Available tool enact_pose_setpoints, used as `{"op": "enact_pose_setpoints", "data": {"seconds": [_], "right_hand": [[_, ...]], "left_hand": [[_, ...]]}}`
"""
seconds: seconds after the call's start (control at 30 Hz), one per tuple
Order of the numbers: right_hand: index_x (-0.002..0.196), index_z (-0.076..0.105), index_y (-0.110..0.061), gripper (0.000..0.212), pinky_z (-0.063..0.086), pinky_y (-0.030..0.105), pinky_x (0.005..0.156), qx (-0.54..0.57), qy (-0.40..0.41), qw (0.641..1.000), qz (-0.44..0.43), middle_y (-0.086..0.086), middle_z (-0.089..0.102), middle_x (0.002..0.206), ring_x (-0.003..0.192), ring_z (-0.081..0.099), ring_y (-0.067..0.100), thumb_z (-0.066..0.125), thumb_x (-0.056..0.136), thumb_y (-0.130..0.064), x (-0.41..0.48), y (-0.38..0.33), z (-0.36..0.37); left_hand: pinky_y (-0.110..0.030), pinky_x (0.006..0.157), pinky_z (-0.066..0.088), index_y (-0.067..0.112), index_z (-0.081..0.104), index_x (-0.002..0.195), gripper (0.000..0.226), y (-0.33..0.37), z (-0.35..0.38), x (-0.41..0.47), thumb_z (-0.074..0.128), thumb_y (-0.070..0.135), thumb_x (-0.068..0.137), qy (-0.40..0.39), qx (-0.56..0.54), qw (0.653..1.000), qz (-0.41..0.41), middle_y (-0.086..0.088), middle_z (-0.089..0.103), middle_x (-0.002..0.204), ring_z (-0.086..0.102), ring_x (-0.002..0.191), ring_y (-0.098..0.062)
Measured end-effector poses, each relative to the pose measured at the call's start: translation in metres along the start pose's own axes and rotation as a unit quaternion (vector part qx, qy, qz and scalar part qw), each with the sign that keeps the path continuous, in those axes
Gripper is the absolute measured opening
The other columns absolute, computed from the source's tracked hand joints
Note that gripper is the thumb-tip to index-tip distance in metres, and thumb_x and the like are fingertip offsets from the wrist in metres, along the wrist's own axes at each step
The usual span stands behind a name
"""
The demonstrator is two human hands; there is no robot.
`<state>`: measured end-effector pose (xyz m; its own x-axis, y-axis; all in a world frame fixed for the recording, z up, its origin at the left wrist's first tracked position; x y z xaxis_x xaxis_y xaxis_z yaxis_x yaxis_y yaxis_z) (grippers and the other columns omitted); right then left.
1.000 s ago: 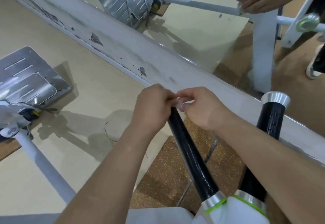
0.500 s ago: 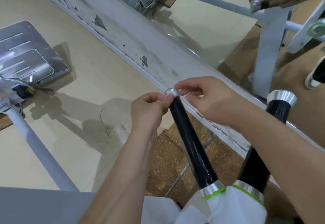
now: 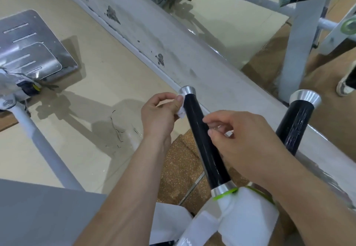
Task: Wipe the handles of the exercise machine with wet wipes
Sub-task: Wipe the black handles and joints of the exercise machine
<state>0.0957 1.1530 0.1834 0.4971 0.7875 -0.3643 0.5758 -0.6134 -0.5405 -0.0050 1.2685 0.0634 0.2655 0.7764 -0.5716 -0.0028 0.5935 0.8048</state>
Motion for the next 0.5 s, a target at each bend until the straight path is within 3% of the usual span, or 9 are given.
{"op": "enact_pose_setpoints", "data": {"seconds": [0.1, 0.2, 0.27, 0.4, 0.5], "right_hand": [[0.102, 0.067, -0.033, 0.020, 0.051, 0.018, 0.070, -0.004, 0.020, 1.000, -0.001, -0.021, 0.058, 0.070, 0.067, 0.059, -0.004, 0.053, 0.090, -0.026, -0.004, -0.001, -0.005], [0.101, 0.068, -0.030, 0.020, 0.054, 0.029, 0.073, -0.017, 0.032, 0.999, -0.011, -0.016, 0.062, 0.074, 0.072, 0.062, 0.006, 0.052, 0.090, -0.025, -0.006, -0.007, -0.005], [0.098, 0.069, -0.030, 0.019, 0.054, 0.031, 0.073, -0.020, 0.037, 0.999, -0.010, -0.015, 0.063, 0.076, 0.072, 0.062, 0.007, 0.054, 0.089, -0.023, -0.005, -0.007, -0.005], [0.096, 0.072, -0.028, 0.020, 0.054, 0.026, 0.072, -0.023, 0.030, 0.999, -0.002, -0.013, 0.064, 0.079, 0.070, 0.060, 0.006, 0.056, 0.090, -0.018, -0.001, -0.001, -0.004], [0.092, 0.073, -0.030, 0.023, 0.043, 0.009, 0.055, 0.033, 0.012, 0.999, 0.032, -0.017, 0.063, 0.074, 0.066, 0.060, 0.000, 0.055, 0.091, -0.016, 0.004, 0.013, -0.004]], "left_hand": [[-0.031, 0.070, 0.056, 0.012, 0.066, 0.078, 0.011, -0.009, -0.002, -0.003, 0.069, 0.002, 0.082, 0.007, -0.018, 1.000, -0.002, -0.012, 0.064, 0.072, 0.061, 0.066, -0.021], [-0.031, 0.077, 0.057, 0.010, 0.070, 0.086, 0.009, -0.012, -0.001, -0.008, 0.069, 0.002, 0.081, -0.018, -0.024, 1.000, 0.006, -0.013, 0.067, 0.079, 0.064, 0.072, -0.019], [-0.028, 0.073, 0.057, 0.009, 0.070, 0.085, 0.012, -0.013, -0.002, -0.012, 0.069, -0.001, 0.080, -0.023, -0.038, 0.999, 0.007, -0.011, 0.068, 0.076, 0.066, 0.068, -0.016], [-0.025, 0.070, 0.055, 0.011, 0.070, 0.079, 0.016, -0.024, -0.005, -0.030, 0.067, -0.004, 0.080, -0.036, -0.028, 0.999, -0.008, -0.006, 0.067, 0.073, 0.065, 0.069, -0.014], [-0.030, 0.070, 0.056, 0.014, 0.065, 0.084, 0.023, -0.021, -0.002, -0.035, 0.063, -0.009, 0.081, -0.075, -0.015, 0.997, 0.004, -0.004, 0.066, 0.071, 0.063, 0.066, -0.014]]}}
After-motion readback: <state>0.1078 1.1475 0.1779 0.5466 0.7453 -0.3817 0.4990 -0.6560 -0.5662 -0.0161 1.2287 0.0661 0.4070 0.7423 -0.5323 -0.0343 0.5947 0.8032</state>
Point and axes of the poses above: each hand's wrist, its own x-axis towards the middle knuckle, its own z-axis out of the palm, y = z × x, the point moved 10 cm from there along x, towards the middle knuckle
